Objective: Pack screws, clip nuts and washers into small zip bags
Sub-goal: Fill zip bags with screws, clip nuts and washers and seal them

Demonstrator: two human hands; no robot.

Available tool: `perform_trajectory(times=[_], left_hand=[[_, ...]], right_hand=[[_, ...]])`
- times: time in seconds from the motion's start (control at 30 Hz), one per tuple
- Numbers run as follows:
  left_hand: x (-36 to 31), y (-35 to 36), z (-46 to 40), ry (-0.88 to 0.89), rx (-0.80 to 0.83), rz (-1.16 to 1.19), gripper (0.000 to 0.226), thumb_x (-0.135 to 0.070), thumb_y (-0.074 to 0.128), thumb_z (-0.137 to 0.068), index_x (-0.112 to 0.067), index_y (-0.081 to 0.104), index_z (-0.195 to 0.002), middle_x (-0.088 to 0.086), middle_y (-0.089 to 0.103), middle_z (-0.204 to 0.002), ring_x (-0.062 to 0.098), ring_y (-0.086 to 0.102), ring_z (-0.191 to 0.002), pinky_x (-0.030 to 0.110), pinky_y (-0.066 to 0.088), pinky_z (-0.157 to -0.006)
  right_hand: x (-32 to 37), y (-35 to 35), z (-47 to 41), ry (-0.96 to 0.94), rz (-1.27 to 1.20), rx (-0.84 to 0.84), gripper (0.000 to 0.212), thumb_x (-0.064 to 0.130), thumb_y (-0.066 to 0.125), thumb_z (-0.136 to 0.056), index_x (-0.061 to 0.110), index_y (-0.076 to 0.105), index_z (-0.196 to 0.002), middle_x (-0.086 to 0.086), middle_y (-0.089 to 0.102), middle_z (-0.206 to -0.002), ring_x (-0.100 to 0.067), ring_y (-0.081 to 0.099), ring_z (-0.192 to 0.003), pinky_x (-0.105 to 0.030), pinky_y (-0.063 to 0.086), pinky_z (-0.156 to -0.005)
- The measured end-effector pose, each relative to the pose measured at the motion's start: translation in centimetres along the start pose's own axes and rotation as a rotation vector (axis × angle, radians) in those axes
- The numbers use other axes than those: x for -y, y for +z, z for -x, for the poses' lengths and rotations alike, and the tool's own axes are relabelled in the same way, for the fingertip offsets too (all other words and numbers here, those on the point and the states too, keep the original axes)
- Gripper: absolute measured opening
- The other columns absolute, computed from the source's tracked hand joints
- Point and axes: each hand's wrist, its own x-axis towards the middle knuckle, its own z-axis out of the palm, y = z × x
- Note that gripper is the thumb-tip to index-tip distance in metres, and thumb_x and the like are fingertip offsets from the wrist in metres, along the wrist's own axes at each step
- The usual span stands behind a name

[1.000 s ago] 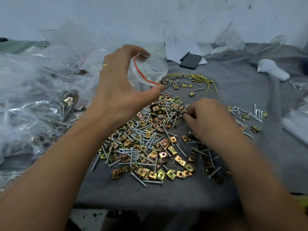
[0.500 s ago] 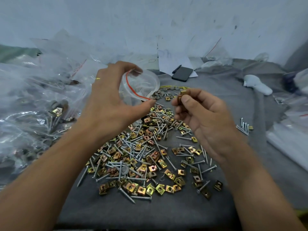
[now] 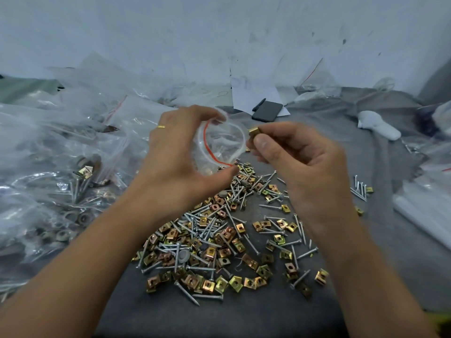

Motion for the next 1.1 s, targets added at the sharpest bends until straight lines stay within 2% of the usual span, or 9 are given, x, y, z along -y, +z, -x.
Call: perform_trajectory(times=[0.23, 0.3, 0.4, 0.53, 0.67, 0.73, 0.8, 0.93, 1.1], left_hand=[[-1.0, 0.8, 0.1, 0.100, 0.024, -0.061, 0.068, -0.041, 0.082, -0.070, -0.020, 0.061, -0.131, -0.022, 0.049, -0.117, 0.021, 0.050, -0.128, 0.056, 0.044, -0.105], [-0.9, 1.1, 0.2, 0.084, 0.007, -0.031, 0.065, -0.042, 0.081, -0.071, -0.023, 0.060, -0.130, -0.027, 0.050, -0.115, 0.021, 0.051, -0.127, 0.054, 0.045, -0.105], [-0.7, 1.1, 0.3, -0.025, -0.027, 0.083, 0.064, -0.047, 0.081, -0.071, -0.036, 0.053, -0.128, -0.034, 0.047, -0.116, 0.023, 0.054, -0.127, 0.050, 0.048, -0.106], [0.3, 0.3, 0.0, -0.146, -0.127, 0.104, 0.063, -0.048, 0.085, -0.075, -0.032, 0.056, -0.128, -0.007, 0.062, -0.127, 0.016, 0.059, -0.124, 0.041, 0.049, -0.107], [0.7, -0.4, -0.7, -0.208, -0.312, 0.155, 0.059, -0.044, 0.083, -0.082, -0.018, 0.056, -0.128, -0.003, 0.067, -0.121, 0.010, 0.063, -0.116, 0.031, 0.051, -0.101], [0.9, -0.6, -1.1, -0.280, -0.426, 0.288, 0.059, -0.043, 0.083, -0.085, -0.011, 0.058, -0.127, -0.004, 0.070, -0.115, 0.002, 0.067, -0.105, 0.020, 0.052, -0.091], [1.2, -1.0, -1.3, -0.376, -0.531, 0.523, 0.058, -0.043, 0.082, -0.086, -0.005, 0.063, -0.126, -0.002, 0.074, -0.111, -0.001, 0.069, -0.098, 0.017, 0.052, -0.085], [2.1, -1.8, -1.3, -0.427, -0.489, 0.530, 0.053, -0.048, 0.082, -0.085, -0.011, 0.069, -0.120, 0.000, 0.078, -0.110, 0.009, 0.074, -0.102, 0.024, 0.055, -0.091], [2.0, -2.5, -1.1, -0.391, -0.449, 0.553, 0.027, -0.046, 0.076, -0.093, -0.022, 0.076, -0.103, 0.003, 0.081, -0.097, 0.022, 0.079, -0.092, 0.040, 0.063, -0.091]], right_hand=[[1.3, 1.0, -0.4, -0.244, 0.537, -0.004, 0.017, 0.024, 0.082, -0.089, 0.021, 0.081, -0.106, 0.008, 0.073, -0.096, -0.011, 0.066, -0.088, -0.026, 0.053, -0.083], [1.2, 1.6, -0.4, -0.280, 0.632, 0.006, 0.021, 0.028, 0.079, -0.091, 0.020, 0.081, -0.110, 0.006, 0.073, -0.099, -0.013, 0.064, -0.091, -0.026, 0.051, -0.085], [1.2, 2.4, -0.2, -0.287, 0.575, -0.046, 0.027, 0.031, 0.072, -0.097, 0.019, 0.073, -0.121, 0.005, 0.072, -0.104, -0.009, 0.066, -0.095, -0.019, 0.050, -0.086], [0.1, 0.9, -0.8, -0.172, 0.518, -0.191, 0.011, 0.026, 0.066, -0.100, 0.022, 0.073, -0.108, 0.009, 0.071, -0.093, -0.007, 0.067, -0.086, -0.025, 0.054, -0.077], [-2.4, -0.2, -0.2, 0.090, 0.726, 0.177, 0.013, 0.019, 0.072, -0.096, 0.031, 0.075, -0.100, 0.012, 0.065, -0.090, -0.003, 0.059, -0.080, -0.028, 0.052, -0.077], [-3.2, 0.0, 0.1, 0.122, 0.932, 0.361, 0.026, 0.015, 0.070, -0.096, 0.038, 0.074, -0.107, 0.008, 0.060, -0.103, -0.009, 0.058, -0.094, -0.032, 0.051, -0.088], [-3.5, 0.4, 0.2, 0.124, 1.033, 0.464, 0.040, 0.008, 0.067, -0.096, 0.043, 0.072, -0.115, 0.006, 0.058, -0.115, -0.018, 0.054, -0.114, -0.039, 0.049, -0.099], [-3.9, 0.7, -0.1, 0.100, 1.102, 0.511, 0.047, 0.006, 0.066, -0.095, 0.046, 0.070, -0.120, 0.008, 0.055, -0.118, -0.020, 0.048, -0.119, -0.045, 0.048, -0.100], [-4.4, 0.3, -0.3, 0.063, 1.170, 0.438, 0.028, 0.023, 0.077, -0.091, 0.043, 0.070, -0.109, 0.012, 0.053, -0.109, -0.018, 0.050, -0.117, -0.039, 0.047, -0.096]])
